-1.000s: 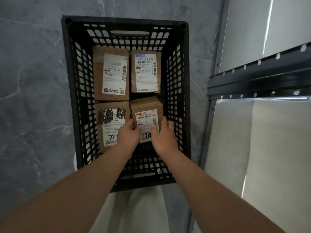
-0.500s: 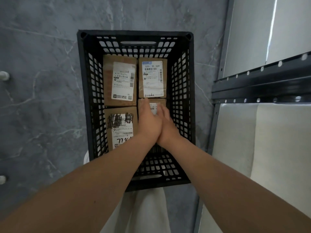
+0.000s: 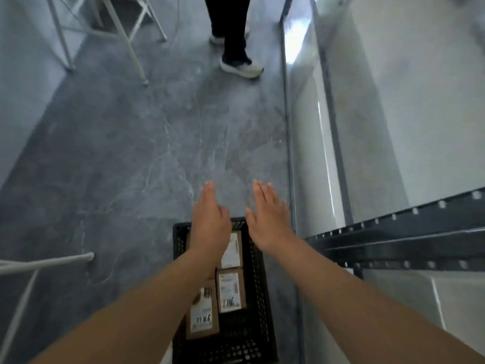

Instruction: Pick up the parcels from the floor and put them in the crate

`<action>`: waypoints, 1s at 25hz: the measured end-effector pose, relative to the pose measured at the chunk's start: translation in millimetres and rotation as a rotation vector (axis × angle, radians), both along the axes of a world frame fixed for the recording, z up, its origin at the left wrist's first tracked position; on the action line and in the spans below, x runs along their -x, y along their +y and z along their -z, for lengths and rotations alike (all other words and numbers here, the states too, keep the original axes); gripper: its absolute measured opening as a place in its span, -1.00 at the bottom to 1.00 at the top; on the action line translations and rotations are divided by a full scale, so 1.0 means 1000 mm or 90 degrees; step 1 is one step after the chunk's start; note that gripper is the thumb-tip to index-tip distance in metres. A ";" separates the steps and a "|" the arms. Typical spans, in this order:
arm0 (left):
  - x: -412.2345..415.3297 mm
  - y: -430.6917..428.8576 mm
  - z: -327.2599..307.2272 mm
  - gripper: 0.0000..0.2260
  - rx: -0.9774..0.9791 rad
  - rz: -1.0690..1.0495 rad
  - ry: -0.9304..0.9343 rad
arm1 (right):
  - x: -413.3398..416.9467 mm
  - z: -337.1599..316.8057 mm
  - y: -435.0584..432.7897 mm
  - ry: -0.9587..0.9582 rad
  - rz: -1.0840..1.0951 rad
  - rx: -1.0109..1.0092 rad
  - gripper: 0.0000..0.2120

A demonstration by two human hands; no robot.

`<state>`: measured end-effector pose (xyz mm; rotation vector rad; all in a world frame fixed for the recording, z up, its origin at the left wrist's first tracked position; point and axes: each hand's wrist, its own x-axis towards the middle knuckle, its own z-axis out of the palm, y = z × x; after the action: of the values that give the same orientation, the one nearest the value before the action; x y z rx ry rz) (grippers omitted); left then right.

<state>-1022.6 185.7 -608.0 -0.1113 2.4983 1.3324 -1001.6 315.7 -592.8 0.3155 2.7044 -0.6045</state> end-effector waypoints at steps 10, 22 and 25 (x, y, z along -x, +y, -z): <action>0.051 0.023 -0.443 -0.45 0.182 0.083 0.536 | 0.042 -0.464 0.060 0.424 0.115 -0.083 -0.39; 0.034 0.035 -0.651 -0.42 0.170 0.268 0.819 | -0.045 -0.652 0.052 0.579 0.323 -0.214 -0.39; 0.025 0.037 -0.656 -0.42 0.155 0.330 0.828 | -0.070 -0.650 0.043 0.572 0.385 -0.268 -0.38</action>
<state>-1048.1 222.4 47.9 1.7185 3.1903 0.9476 -931.8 358.4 57.3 1.2669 3.6071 -0.3510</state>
